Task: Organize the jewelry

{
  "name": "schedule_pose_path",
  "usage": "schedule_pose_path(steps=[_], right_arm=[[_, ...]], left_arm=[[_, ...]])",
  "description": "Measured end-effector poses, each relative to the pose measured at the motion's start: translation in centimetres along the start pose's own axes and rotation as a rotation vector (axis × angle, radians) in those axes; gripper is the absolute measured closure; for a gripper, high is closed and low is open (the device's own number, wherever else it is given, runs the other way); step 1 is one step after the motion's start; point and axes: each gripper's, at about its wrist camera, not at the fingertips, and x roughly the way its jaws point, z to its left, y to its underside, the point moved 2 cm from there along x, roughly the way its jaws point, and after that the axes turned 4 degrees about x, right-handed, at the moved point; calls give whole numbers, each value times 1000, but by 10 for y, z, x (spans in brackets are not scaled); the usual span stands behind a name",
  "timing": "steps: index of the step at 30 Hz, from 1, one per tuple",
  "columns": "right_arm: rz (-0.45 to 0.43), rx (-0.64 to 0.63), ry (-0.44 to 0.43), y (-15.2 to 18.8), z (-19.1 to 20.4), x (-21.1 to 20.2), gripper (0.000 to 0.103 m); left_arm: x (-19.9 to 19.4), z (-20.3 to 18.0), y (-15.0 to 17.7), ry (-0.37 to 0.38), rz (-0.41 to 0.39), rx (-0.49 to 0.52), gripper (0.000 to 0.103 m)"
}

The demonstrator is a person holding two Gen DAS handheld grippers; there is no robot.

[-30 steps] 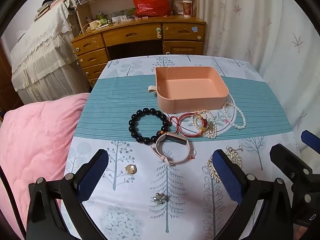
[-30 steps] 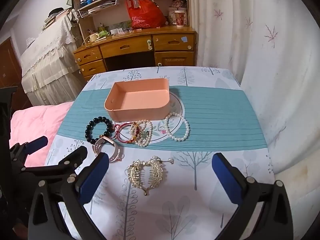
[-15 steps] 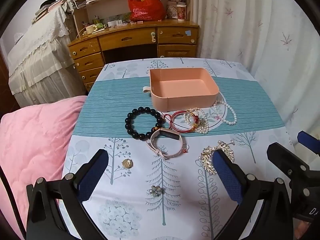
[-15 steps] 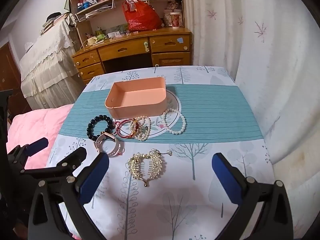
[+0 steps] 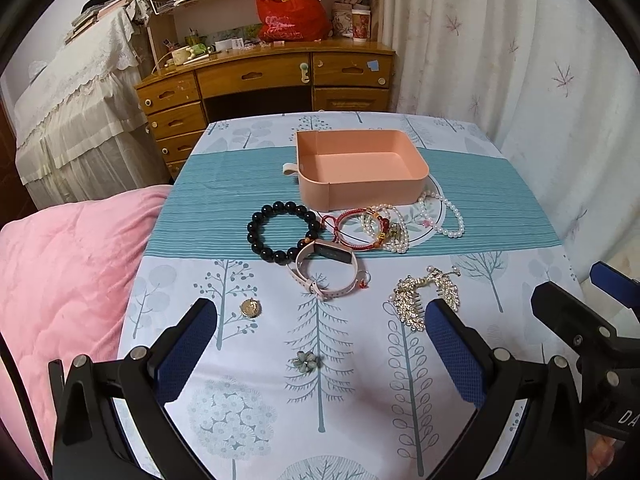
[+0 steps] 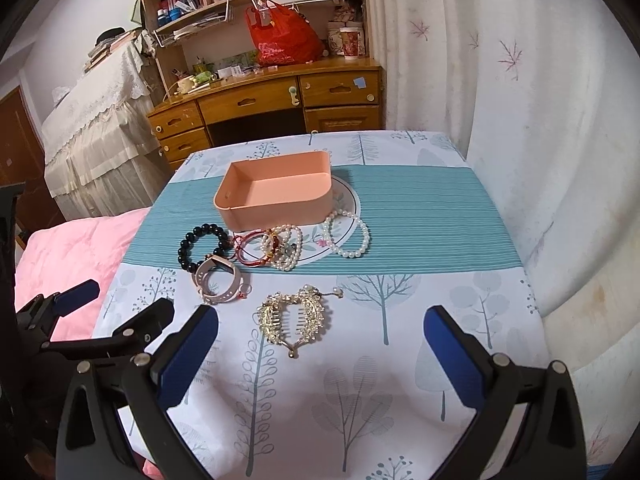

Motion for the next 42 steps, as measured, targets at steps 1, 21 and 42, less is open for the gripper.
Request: schedule_pose_path(steps=[1,21,42], right_arm=[[0,3,-4,0,0,-1,0],[-11,-2,-18,0,-2,1,0],[45,-382,-182,22,8,111,16]], left_arm=[[-1,0,0,-1,-2,0,1],[5,0,-1,10,9,19,1],[116,20,4,201,157,37,1]])
